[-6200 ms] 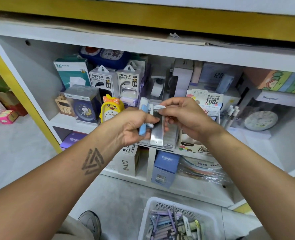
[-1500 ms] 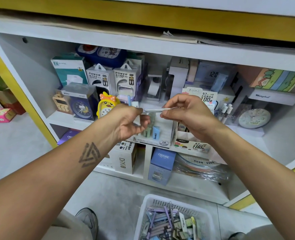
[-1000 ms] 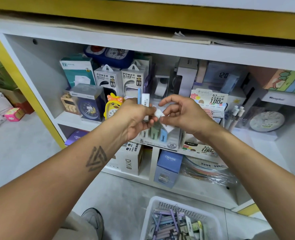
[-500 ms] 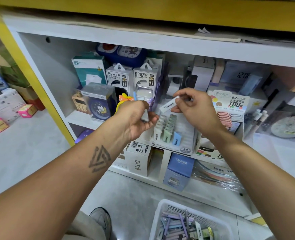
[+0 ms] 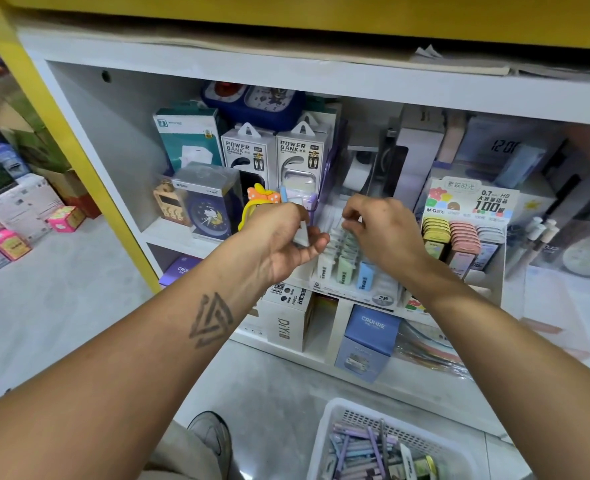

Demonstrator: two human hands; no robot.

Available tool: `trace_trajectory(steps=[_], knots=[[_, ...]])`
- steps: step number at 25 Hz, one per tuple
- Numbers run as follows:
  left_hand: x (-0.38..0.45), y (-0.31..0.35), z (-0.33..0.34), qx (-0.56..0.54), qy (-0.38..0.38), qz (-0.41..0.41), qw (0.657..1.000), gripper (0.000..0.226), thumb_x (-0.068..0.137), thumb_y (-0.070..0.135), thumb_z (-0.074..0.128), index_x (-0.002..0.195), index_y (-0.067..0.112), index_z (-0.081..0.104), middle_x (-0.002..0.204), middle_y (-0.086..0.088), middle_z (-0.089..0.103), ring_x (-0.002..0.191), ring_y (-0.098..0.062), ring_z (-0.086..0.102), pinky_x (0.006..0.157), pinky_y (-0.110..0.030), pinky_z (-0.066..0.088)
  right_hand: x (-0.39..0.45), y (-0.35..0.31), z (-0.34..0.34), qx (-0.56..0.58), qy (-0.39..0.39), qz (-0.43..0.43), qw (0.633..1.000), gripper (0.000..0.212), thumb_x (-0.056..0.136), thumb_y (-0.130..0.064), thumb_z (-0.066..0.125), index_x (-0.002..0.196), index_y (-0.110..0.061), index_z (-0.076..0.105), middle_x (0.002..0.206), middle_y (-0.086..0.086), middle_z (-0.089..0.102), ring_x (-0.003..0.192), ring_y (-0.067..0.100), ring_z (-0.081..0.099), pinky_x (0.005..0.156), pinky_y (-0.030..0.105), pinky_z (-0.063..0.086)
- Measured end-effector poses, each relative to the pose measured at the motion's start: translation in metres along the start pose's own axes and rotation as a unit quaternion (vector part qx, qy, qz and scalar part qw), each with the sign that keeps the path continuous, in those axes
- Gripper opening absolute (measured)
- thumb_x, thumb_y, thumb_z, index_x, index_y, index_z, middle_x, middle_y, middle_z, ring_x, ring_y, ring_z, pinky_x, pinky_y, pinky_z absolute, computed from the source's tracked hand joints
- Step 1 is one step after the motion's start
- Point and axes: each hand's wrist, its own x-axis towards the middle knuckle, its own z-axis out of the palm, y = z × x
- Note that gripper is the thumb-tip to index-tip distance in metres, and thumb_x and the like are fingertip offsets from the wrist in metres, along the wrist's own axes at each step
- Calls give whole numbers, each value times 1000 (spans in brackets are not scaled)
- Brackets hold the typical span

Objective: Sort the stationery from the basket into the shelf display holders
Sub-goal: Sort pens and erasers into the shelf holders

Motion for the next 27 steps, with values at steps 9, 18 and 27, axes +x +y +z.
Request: trace_trajectory(steps=[9,18,27], knots=[[-9,1,3,-27,-55,-40,997,24,95,-6,41,111,-9,58,91,-23,60,76,-35,65,55,-40,61,3,-6,-9,99,-70,20,992,22,98,-17,60,115,-19,74,110,-2,68,96,14,58,87,33,48],[-12,-5,11,41,-93,-46,994,16,97,-1,47,98,-5,63,93,-24,68,83,-33,69,73,-37,59,-2,-8,-42,532,-55,186,824,7,88,2,71,94,0,70,74,12,69,63,17,63,63,25,54],[-12,-10,22,144,-63,65,985,27,94,-6,46,112,6,62,70,-16,57,48,-19,49,43,-20,40,-9,-4,-48,299,-159,41,940,22,77,-8,85,90,-10,67,77,3,68,64,13,55,65,33,49]])
